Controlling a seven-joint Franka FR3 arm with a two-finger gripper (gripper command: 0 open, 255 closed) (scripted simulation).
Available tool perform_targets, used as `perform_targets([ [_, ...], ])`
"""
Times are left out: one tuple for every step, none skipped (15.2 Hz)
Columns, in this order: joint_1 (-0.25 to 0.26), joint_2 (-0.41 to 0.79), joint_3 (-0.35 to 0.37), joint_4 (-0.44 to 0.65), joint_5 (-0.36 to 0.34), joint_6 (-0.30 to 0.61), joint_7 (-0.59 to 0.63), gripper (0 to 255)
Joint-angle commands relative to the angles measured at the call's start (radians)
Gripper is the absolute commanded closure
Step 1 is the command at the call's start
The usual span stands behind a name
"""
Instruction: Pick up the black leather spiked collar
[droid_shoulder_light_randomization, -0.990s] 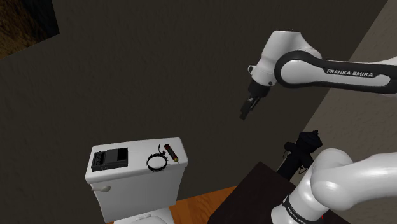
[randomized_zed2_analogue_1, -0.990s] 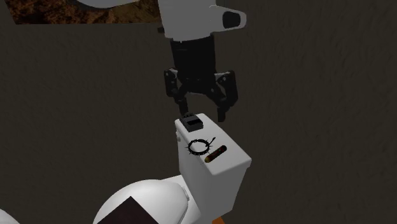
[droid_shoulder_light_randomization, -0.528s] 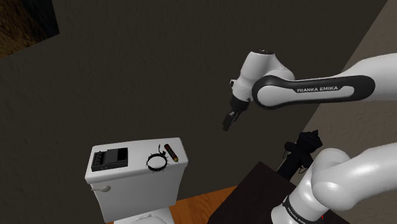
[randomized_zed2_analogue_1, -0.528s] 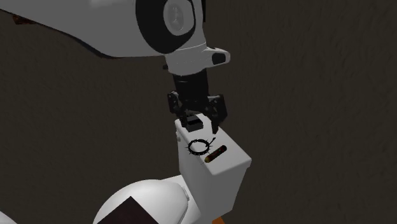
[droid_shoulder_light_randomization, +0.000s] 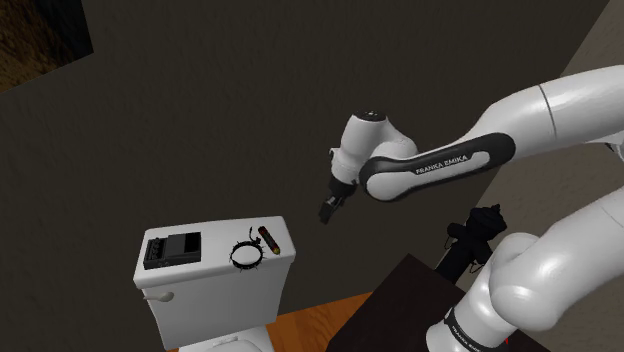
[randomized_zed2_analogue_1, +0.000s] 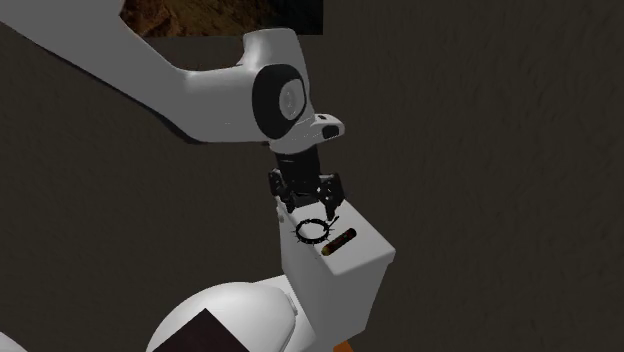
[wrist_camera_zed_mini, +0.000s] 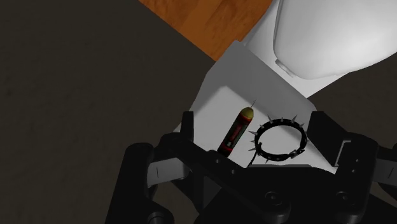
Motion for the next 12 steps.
perform_targets([
  [-0.005, 0.079, 0.025, 0.016, -0.033, 0.063, 0.043, 0],
  [-0.008, 0.119, 0.037, 0.028, -0.054, 0.090, 0.067, 0],
  [-0.011, 0.160, 0.047, 0.042, -0.078, 0.116, 0.092, 0],
  [-0.013, 0.202, 0.056, 0.057, -0.105, 0.139, 0.119, 0],
  [-0.015, 0.243, 0.064, 0.074, -0.135, 0.161, 0.148, 0],
  [-0.015, 0.285, 0.070, 0.093, -0.168, 0.181, 0.179, 0],
  [-0.013, 0.328, 0.074, 0.113, -0.203, 0.198, 0.211, 0],
  [-0.009, 0.370, 0.075, 0.135, -0.239, 0.214, 0.243, 0],
  [-0.003, 0.412, 0.073, 0.158, -0.275, 0.227, 0.275, 0],
  [0.005, 0.454, 0.069, 0.183, -0.311, 0.239, 0.307, 0],
  [0.017, 0.496, 0.063, 0.209, -0.346, 0.250, 0.337, 0],
  [0.029, 0.538, 0.056, 0.236, -0.379, 0.258, 0.366, 0],
])
